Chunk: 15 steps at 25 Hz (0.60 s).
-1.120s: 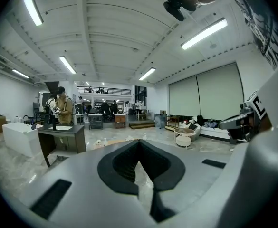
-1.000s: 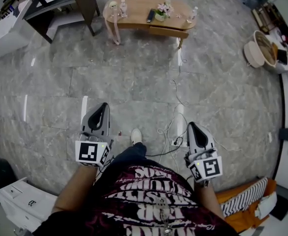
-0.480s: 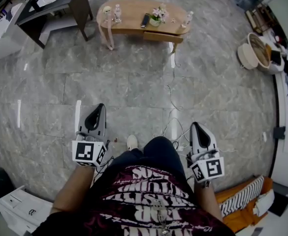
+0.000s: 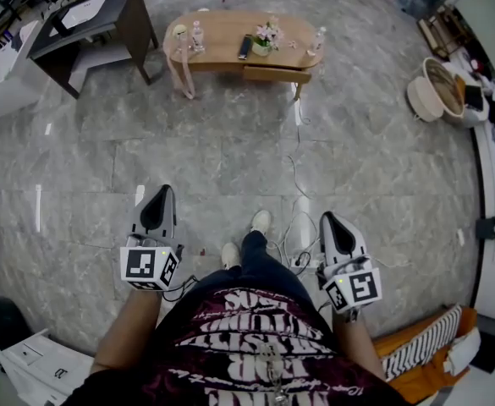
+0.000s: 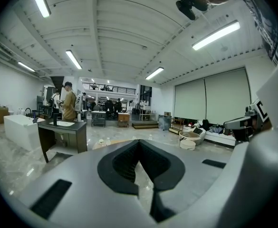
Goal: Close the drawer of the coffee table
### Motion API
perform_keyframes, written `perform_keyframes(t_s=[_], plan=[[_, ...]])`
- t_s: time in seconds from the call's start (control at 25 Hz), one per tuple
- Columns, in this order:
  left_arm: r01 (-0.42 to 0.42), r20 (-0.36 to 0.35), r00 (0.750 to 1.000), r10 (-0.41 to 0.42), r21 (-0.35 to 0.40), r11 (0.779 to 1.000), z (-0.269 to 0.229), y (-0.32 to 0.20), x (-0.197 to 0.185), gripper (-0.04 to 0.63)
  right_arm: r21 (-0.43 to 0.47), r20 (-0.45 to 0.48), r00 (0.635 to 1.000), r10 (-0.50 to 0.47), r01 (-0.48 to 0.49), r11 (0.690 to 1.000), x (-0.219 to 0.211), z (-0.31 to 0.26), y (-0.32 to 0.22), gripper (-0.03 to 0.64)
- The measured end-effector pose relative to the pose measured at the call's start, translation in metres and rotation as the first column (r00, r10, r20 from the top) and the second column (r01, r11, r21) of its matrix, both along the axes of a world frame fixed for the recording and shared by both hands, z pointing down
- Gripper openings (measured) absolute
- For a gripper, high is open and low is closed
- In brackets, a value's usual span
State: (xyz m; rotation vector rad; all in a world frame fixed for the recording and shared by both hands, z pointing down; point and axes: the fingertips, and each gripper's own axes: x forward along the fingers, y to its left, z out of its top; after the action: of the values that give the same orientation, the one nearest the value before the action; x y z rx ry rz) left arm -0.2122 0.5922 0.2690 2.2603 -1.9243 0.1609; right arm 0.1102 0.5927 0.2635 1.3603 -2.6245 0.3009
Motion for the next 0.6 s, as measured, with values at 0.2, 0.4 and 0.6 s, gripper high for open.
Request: perform_keyframes(t_s=[0.2, 0.4, 0.6], plan=[[-0.025, 0.003, 1.000, 0.025, 0.025, 0.999, -0.012, -0.010, 0.014, 0.023, 0.011, 0.009, 1.000, -0.002, 0.002, 1.000, 0.002, -0.004, -0.001, 0.034], [-0.039, -0.005, 0.999, 0.040, 0.022, 0.999, -0.010, -0.010, 0.026, 0.023, 0.005, 0.007, 1.000, -0.004, 0.004, 1.000, 0.007, -0.005, 0.000, 0.034], [-0.027, -0.035, 0.999, 0.026, -0.024, 0.999, 0.009, -0.005, 0.025, 0.023, -0.027, -0.008, 1.000, -0.022, 0.022, 0.999, 0.001, 0.005, 0.005, 0.034]])
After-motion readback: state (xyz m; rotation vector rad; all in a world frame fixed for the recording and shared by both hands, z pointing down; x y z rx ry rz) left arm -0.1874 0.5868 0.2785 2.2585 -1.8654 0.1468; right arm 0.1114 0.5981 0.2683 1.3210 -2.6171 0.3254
